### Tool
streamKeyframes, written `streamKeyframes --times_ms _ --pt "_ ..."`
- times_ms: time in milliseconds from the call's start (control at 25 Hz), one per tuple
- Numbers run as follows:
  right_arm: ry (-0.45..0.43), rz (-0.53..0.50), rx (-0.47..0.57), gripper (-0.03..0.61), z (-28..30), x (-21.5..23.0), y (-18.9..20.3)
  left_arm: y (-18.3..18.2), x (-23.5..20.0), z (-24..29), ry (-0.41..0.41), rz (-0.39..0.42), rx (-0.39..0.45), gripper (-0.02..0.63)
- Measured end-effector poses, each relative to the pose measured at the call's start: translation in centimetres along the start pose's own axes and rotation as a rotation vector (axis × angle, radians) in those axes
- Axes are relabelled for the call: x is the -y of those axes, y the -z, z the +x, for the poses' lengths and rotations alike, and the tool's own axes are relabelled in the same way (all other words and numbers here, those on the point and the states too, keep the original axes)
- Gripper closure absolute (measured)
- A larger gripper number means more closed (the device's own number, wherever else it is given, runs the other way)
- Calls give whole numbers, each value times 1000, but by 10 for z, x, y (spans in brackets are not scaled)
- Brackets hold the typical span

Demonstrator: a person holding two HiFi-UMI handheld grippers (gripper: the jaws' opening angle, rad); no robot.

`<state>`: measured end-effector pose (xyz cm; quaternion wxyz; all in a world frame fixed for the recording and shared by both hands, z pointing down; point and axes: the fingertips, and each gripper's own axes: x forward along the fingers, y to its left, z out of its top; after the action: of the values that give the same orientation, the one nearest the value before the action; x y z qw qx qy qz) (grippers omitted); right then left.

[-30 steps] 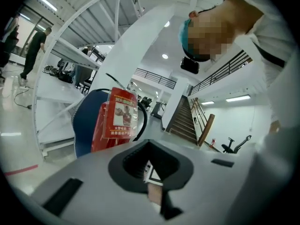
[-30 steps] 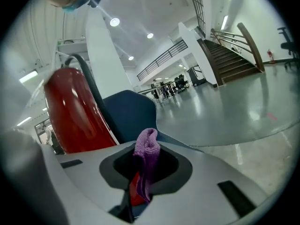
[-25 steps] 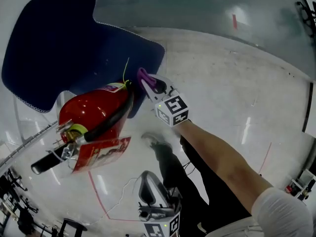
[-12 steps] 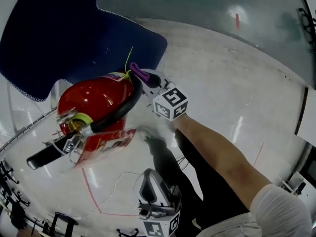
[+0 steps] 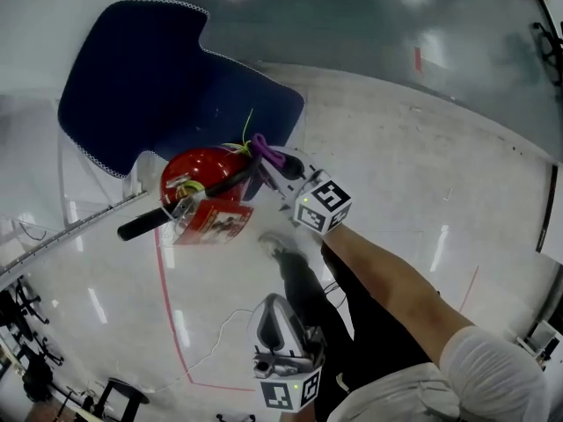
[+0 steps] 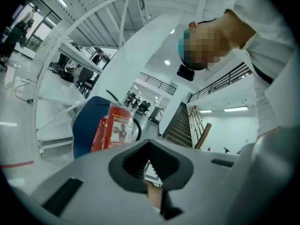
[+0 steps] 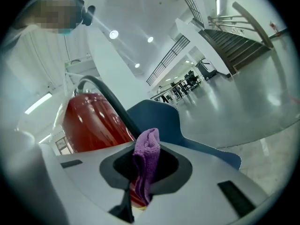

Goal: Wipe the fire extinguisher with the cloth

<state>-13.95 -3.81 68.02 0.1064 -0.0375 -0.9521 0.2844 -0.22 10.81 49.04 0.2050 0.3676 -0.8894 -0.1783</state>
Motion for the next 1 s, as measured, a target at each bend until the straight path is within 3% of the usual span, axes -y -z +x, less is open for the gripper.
streamKeyframes --times_ms 200,440,680,1000 --pt "-7 22 77 522 -26 -30 -52 -38 27 -16 8 56 15 607" --pt "-68 1 114 522 -52 -86 -110 -73 49 -35 -13 55 34 609" --pt "-139 -44 91 522 -51 -135 -130 -102 58 -43 -50 105 51 608" --pt "-176 -56 86 522 -45 -158 -131 -112 64 -64 -73 128 54 608"
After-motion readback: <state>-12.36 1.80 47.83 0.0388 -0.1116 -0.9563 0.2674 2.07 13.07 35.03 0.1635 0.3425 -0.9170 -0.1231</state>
